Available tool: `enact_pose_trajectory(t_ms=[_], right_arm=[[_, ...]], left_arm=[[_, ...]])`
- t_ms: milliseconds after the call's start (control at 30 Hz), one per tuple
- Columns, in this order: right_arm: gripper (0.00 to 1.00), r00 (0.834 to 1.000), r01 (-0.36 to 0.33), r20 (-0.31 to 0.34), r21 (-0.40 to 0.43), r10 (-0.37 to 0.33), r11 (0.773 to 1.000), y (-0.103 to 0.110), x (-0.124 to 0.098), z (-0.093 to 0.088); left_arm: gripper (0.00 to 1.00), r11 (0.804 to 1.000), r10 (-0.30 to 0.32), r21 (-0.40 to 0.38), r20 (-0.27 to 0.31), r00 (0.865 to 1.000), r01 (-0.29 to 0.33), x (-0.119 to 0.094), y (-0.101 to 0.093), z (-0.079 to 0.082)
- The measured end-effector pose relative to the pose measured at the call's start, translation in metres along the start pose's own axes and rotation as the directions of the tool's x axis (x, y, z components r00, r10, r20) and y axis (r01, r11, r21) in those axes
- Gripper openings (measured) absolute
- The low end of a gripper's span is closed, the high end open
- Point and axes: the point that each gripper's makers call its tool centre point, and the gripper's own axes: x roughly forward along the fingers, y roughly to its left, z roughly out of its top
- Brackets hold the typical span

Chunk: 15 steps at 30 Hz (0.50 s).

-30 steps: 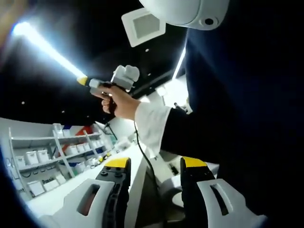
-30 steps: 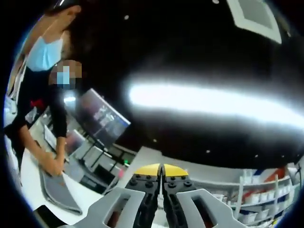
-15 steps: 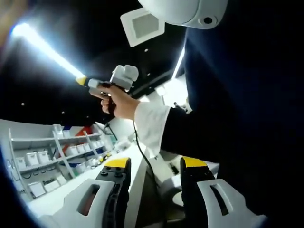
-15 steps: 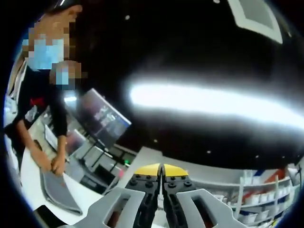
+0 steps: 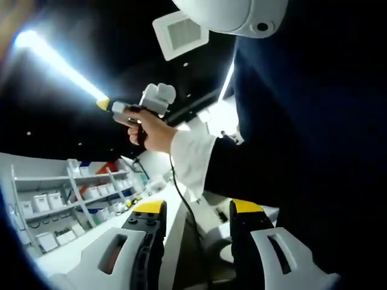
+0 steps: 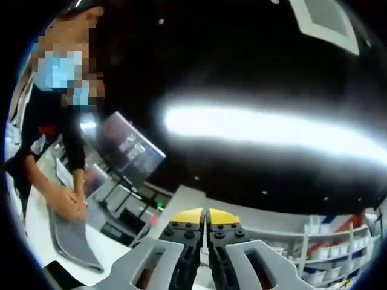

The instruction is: Open the folded towel by lifting each exposed corner and separating the folded layers until the towel lies flat within the target outline without major curled edges

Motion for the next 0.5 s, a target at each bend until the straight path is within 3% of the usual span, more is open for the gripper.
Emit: enact_pose_trajectory(t_ms=[67,167,367,433,500], right_arm=[[0.00,0.998,-0.058,0.020,0.038,0.058,0.998,0.010,0.001,0.004],[0.00,0.981,-0.187,0.070,0.082,0.181,0.979,0.034,0.001,0.014],[0.00,0.952,-0.299,0.064,-0.035,0.300,0.954,0.069,0.003,0.018],[0.05,0.938,-0.325,0.096,-0.097,0.334,0.941,0.080,0.002,0.024],[0.13,0.923,-0.358,0.116,-0.098,0.368,0.929,0.089,0.000,0.028]], left_arm=[[0.41,1.000,-0.001,0.000,-0.001,1.000,0.001,0.000,0.000,0.000],[0.41,1.000,-0.001,0.001,-0.003,1.000,0.001,0.000,-0.001,-0.001],[0.41,1.000,-0.002,0.001,-0.007,1.000,0.002,0.000,-0.001,-0.001],[0.41,1.000,-0.002,0.001,-0.005,1.000,0.002,0.000,-0.001,-0.001],[0.41,1.000,-0.003,0.002,-0.004,1.000,0.003,0.000,-0.002,-0.001]])
